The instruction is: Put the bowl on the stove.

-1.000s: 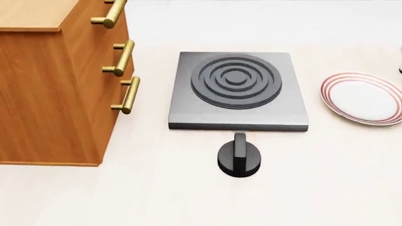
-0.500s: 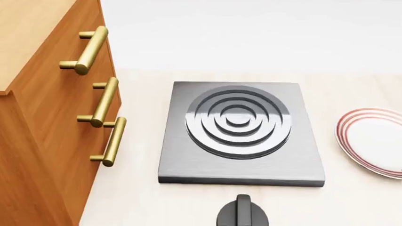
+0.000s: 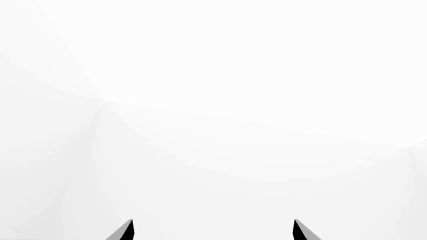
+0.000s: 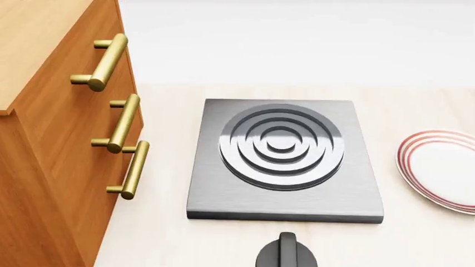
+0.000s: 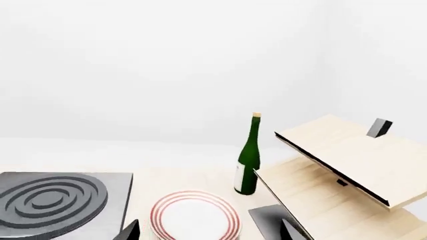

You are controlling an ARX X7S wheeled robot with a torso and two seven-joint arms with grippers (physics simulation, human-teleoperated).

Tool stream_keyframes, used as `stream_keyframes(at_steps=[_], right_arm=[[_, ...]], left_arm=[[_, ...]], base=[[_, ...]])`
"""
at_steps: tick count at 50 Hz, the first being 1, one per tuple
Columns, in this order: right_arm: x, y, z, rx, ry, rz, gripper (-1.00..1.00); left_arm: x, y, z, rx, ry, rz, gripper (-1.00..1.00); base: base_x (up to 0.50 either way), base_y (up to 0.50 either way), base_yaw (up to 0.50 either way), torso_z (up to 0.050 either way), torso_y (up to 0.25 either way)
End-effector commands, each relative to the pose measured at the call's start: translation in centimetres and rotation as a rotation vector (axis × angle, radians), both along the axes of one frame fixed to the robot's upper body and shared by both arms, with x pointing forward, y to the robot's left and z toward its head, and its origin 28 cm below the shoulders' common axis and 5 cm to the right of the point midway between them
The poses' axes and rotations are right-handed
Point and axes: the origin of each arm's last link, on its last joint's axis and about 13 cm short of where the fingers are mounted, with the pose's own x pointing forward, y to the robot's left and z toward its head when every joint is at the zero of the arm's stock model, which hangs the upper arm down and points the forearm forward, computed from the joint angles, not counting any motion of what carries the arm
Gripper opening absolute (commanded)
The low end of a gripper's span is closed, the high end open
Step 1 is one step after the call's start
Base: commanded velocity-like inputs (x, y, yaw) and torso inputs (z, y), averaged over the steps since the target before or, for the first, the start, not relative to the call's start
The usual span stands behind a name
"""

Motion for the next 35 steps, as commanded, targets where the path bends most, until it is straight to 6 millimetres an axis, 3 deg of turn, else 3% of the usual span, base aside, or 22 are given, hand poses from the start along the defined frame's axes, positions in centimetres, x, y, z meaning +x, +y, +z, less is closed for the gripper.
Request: stream_keyframes(at_steps=[1,7,12,21,35], right_arm=[[-0.3,-1.3,3.6,-0.089,0.145,0.071,1.0],[-0.4,-2.8,6.8,-0.182,0.273,0.111,1.0],[-0.5,-3.6,7.4,-0.142,0.36,0.169,1.0],[-0.2,-4.5,5.9,0.031,0.485,0.256,1.0],[-0.1,-4.9,3.6,0.117,0.57,0.249,1.0]], left_arm=[[0.1,0.1,0.0,0.009,-0.022,0.011,1.0],[0.1,0.1,0.0,0.01,-0.021,0.013,1.0],[0.1,0.2,0.0,0.009,-0.02,0.015,1.0],[0.2,0.2,0.1,0.009,-0.02,0.02,1.0],[0.2,0.2,0.0,0.012,-0.016,0.019,1.0]], base=[[0.0,0.0,0.0,0.0,0.0],[0.0,0.0,0.0,0.0,0.0],[0.0,0.0,0.0,0.0,0.0],[0.0,0.0,0.0,0.0,0.0],[0.0,0.0,0.0,0.0,0.0]])
